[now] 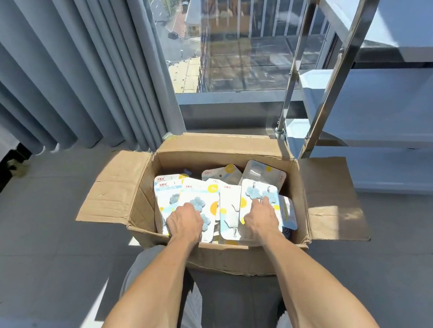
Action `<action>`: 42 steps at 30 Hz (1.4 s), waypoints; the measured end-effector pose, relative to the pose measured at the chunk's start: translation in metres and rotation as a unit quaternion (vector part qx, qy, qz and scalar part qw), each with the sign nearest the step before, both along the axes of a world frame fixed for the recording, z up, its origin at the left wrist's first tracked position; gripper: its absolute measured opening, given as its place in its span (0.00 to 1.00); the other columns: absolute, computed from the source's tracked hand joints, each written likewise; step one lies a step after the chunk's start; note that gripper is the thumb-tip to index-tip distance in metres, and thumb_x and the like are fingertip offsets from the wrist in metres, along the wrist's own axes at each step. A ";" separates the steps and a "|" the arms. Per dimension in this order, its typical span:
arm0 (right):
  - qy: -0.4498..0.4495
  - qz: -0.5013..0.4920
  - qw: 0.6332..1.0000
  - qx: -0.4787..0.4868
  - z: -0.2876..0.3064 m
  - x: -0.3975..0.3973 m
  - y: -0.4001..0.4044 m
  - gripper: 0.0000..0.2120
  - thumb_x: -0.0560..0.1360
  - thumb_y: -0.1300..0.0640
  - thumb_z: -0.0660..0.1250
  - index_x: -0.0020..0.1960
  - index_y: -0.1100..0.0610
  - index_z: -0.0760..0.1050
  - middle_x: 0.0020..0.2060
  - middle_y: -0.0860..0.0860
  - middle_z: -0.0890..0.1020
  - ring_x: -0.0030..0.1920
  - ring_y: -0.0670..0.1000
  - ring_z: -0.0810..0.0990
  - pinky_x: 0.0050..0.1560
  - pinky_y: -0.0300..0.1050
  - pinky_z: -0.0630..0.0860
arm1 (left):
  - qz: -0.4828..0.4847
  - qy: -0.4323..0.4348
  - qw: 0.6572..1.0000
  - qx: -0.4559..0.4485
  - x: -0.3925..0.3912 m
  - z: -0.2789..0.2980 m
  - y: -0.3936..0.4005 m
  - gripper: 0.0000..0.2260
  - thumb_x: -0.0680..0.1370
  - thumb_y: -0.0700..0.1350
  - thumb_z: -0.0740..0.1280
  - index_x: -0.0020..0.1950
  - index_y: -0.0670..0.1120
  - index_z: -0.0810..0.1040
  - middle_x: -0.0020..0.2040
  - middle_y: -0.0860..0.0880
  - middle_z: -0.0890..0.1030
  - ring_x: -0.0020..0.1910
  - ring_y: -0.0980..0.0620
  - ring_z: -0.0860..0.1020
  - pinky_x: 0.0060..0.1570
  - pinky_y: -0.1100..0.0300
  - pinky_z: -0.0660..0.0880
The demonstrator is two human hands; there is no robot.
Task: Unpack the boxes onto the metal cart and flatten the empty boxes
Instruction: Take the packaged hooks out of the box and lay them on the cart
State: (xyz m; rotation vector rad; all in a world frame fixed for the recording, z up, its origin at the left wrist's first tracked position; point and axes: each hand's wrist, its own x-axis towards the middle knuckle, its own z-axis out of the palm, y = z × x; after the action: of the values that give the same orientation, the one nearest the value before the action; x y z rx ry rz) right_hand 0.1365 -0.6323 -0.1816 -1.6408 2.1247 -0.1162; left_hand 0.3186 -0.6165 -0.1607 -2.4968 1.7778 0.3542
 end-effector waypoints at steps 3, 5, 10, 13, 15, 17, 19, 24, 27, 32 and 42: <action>0.017 0.003 0.999 -0.038 0.000 -0.001 -0.001 0.16 0.78 0.60 0.61 0.65 0.58 0.71 0.60 0.58 0.74 0.59 0.59 0.75 0.56 0.50 0.73 | -0.014 0.029 0.999 -0.023 0.000 -0.002 -0.004 0.14 0.84 0.52 0.57 0.61 0.44 0.75 0.55 0.45 0.81 0.51 0.47 0.80 0.41 0.58 0.67; 0.024 0.005 0.998 -0.050 0.003 -0.001 -0.003 0.14 0.79 0.60 0.61 0.64 0.58 0.73 0.57 0.58 0.76 0.56 0.58 0.77 0.53 0.49 0.75 | -0.029 0.054 0.998 -0.025 -0.001 -0.002 -0.009 0.15 0.84 0.52 0.57 0.62 0.43 0.74 0.57 0.44 0.79 0.54 0.45 0.78 0.44 0.56 0.68; 0.074 0.026 0.995 -0.057 0.004 0.001 -0.004 0.13 0.79 0.64 0.59 0.62 0.60 0.75 0.57 0.57 0.76 0.58 0.57 0.76 0.54 0.49 0.74 | -0.044 0.050 0.998 -0.009 -0.005 -0.004 -0.018 0.12 0.83 0.48 0.60 0.64 0.44 0.72 0.59 0.44 0.79 0.56 0.46 0.78 0.45 0.57 0.68; 0.108 0.053 0.990 -0.072 0.006 -0.001 -0.002 0.12 0.77 0.65 0.63 0.60 0.59 0.75 0.58 0.57 0.75 0.60 0.58 0.72 0.54 0.50 0.73 | -0.027 0.043 0.999 -0.008 -0.005 -0.005 -0.020 0.12 0.83 0.47 0.59 0.64 0.43 0.72 0.59 0.43 0.79 0.55 0.45 0.78 0.43 0.58 0.66; 0.103 0.020 0.992 -0.075 0.007 -0.002 -0.004 0.11 0.77 0.64 0.64 0.59 0.59 0.75 0.57 0.57 0.75 0.60 0.58 0.73 0.53 0.50 0.74 | -0.015 0.041 0.999 -0.014 -0.005 -0.005 -0.021 0.12 0.83 0.47 0.59 0.63 0.43 0.72 0.59 0.43 0.79 0.55 0.45 0.79 0.44 0.57 0.67; 0.074 -0.047 0.994 -0.063 0.009 -0.001 -0.005 0.10 0.80 0.60 0.61 0.59 0.60 0.75 0.57 0.57 0.78 0.57 0.58 0.77 0.52 0.50 0.75 | -0.003 0.045 0.999 -0.020 -0.004 -0.006 -0.021 0.12 0.83 0.46 0.60 0.63 0.43 0.73 0.59 0.43 0.79 0.57 0.44 0.79 0.47 0.55 0.70; 0.042 -0.086 0.995 -0.040 0.011 0.001 -0.005 0.12 0.82 0.55 0.59 0.59 0.60 0.77 0.56 0.58 0.80 0.56 0.58 0.80 0.51 0.48 0.76 | 0.002 0.048 0.999 -0.025 -0.003 -0.008 -0.020 0.13 0.83 0.47 0.60 0.64 0.43 0.74 0.60 0.43 0.79 0.58 0.44 0.78 0.51 0.54 0.72; 0.040 -0.081 0.995 -0.037 0.010 0.010 0.003 0.15 0.81 0.50 0.60 0.60 0.59 0.77 0.57 0.57 0.79 0.56 0.58 0.79 0.52 0.49 0.76 | 0.005 0.066 0.997 -0.042 0.000 -0.011 -0.017 0.16 0.83 0.49 0.60 0.68 0.45 0.73 0.62 0.43 0.76 0.61 0.45 0.75 0.55 0.52 0.72; 0.050 -0.073 0.995 -0.046 0.011 0.016 0.004 0.14 0.81 0.53 0.61 0.61 0.58 0.76 0.58 0.57 0.76 0.59 0.58 0.76 0.56 0.52 0.73 | 0.003 0.059 0.998 -0.035 0.001 -0.008 -0.016 0.14 0.83 0.49 0.60 0.66 0.45 0.74 0.59 0.44 0.78 0.57 0.46 0.77 0.49 0.55 0.71; 0.079 -0.038 0.995 -0.036 0.016 0.021 0.005 0.13 0.79 0.57 0.60 0.61 0.56 0.76 0.60 0.57 0.74 0.61 0.58 0.72 0.61 0.54 0.68 | 0.013 0.060 0.998 -0.028 0.000 -0.004 -0.012 0.12 0.82 0.49 0.61 0.60 0.45 0.76 0.56 0.45 0.80 0.52 0.47 0.79 0.42 0.58 0.65; -0.003 -0.086 0.996 -0.006 -0.005 0.032 0.000 0.11 0.81 0.59 0.60 0.61 0.60 0.75 0.57 0.58 0.79 0.57 0.59 0.78 0.55 0.52 0.76 | 0.045 0.084 0.995 0.000 -0.003 -0.014 -0.021 0.14 0.81 0.50 0.65 0.60 0.42 0.77 0.57 0.43 0.80 0.56 0.44 0.79 0.45 0.56 0.71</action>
State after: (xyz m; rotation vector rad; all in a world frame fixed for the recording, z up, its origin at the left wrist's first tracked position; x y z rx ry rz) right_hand 0.1688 -0.6325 -0.1868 -1.4595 2.2626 -0.1887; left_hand 0.3155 -0.6374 -0.1751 -2.6228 1.7230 0.5875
